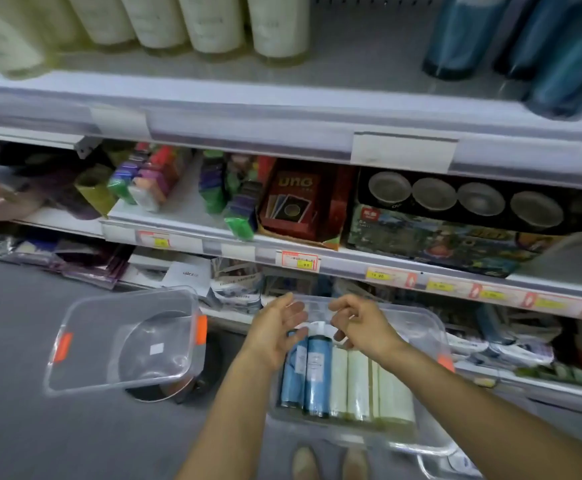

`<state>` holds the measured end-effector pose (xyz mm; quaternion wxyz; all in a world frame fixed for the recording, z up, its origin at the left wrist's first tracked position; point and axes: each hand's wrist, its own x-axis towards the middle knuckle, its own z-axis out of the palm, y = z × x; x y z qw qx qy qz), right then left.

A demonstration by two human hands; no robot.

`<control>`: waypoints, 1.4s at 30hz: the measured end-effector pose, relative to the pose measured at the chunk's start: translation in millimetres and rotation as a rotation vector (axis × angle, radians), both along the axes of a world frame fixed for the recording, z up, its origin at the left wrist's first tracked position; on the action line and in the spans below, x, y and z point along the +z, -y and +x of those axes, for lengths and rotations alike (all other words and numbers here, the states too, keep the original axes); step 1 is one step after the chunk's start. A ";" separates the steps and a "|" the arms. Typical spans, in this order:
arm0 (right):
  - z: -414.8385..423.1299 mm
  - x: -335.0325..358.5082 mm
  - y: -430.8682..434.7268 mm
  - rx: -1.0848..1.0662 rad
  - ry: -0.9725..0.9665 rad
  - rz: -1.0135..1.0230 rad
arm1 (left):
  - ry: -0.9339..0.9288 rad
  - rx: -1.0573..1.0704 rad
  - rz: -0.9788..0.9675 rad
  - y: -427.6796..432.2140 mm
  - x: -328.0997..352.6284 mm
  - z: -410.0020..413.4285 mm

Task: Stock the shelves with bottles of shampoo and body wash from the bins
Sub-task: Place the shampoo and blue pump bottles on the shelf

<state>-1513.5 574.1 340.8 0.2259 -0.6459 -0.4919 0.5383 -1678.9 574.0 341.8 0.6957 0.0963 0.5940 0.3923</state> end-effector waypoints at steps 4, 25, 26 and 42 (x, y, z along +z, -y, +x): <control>-2.7 -51.2 9.8 -0.031 -0.015 -0.217 | -0.041 -0.033 -0.135 8.4 -60.0 0.5; -26.5 -209.7 28.4 -0.291 -0.045 -0.677 | -0.388 -0.139 -0.400 25.6 -201.1 13.8; -26.8 -216.3 29.2 -0.309 -0.061 -0.696 | -0.366 -0.134 -0.403 25.2 -204.1 13.2; 2.2 -225.5 29.9 -0.244 -0.128 -0.692 | -0.143 -0.245 -0.361 30.6 -215.3 5.0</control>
